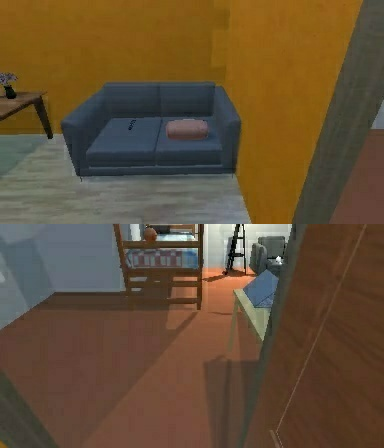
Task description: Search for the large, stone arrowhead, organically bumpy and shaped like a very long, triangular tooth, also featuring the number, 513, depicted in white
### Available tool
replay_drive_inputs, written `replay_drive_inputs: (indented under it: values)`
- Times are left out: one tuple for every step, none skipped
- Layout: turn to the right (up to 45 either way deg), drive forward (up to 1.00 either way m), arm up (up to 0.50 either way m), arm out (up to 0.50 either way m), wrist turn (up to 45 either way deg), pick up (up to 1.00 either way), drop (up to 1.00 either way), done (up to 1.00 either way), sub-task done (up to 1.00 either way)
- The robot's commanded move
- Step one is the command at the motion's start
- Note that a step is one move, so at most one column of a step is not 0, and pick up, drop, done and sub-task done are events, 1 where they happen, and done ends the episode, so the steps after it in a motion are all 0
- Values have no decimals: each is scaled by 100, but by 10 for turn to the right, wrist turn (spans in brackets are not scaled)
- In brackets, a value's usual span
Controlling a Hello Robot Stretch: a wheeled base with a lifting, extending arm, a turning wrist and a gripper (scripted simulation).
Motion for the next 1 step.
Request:
replay_drive_inputs:
  values:
    - [450,0,0,0,0,0,0,0,0]
